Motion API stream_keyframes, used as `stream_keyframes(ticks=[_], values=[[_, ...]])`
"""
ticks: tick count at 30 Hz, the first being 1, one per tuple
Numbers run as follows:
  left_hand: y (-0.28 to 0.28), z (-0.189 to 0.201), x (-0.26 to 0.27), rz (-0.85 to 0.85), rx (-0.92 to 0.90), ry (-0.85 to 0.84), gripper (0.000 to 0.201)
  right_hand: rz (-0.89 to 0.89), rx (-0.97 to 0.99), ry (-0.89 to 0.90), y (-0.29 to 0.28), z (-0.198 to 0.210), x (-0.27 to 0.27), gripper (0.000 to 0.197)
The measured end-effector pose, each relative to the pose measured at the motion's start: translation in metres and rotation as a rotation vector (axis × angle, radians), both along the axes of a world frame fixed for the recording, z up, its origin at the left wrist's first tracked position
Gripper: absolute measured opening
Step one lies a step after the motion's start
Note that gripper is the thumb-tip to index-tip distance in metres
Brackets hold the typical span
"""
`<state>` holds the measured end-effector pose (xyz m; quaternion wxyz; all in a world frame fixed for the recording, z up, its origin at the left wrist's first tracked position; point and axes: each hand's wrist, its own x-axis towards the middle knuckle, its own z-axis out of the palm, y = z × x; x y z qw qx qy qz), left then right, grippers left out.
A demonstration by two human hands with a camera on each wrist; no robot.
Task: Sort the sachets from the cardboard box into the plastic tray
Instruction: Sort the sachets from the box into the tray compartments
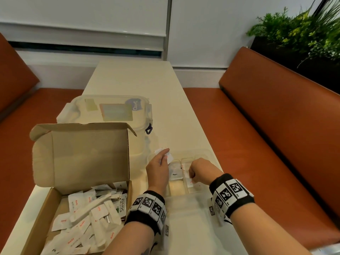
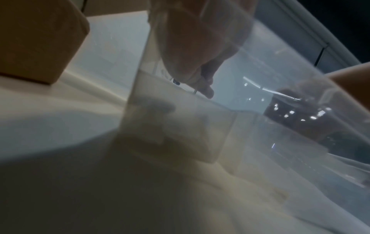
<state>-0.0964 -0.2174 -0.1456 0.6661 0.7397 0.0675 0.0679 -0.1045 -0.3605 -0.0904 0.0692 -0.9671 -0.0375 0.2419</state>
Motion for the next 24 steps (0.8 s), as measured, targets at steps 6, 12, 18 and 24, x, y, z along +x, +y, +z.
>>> stream_keyframes(ticks=[6,12,18,24], values=[[0.001,0.002,-0.001,-0.017,0.017,-0.009,0.030,0.084,0.024,-0.128,-0.007,-0.003,-0.007,0.009],[0.001,0.005,-0.003,-0.047,0.030,-0.003,0.030,0.061,0.068,-0.196,-0.010,-0.011,-0.015,0.023],[0.002,0.007,-0.007,-0.091,0.000,0.011,0.033,0.054,0.075,-0.245,-0.012,-0.016,-0.016,0.040],[0.000,0.009,-0.008,-0.133,-0.112,0.060,0.049,-0.050,0.215,-0.278,-0.011,-0.014,-0.016,0.019]])
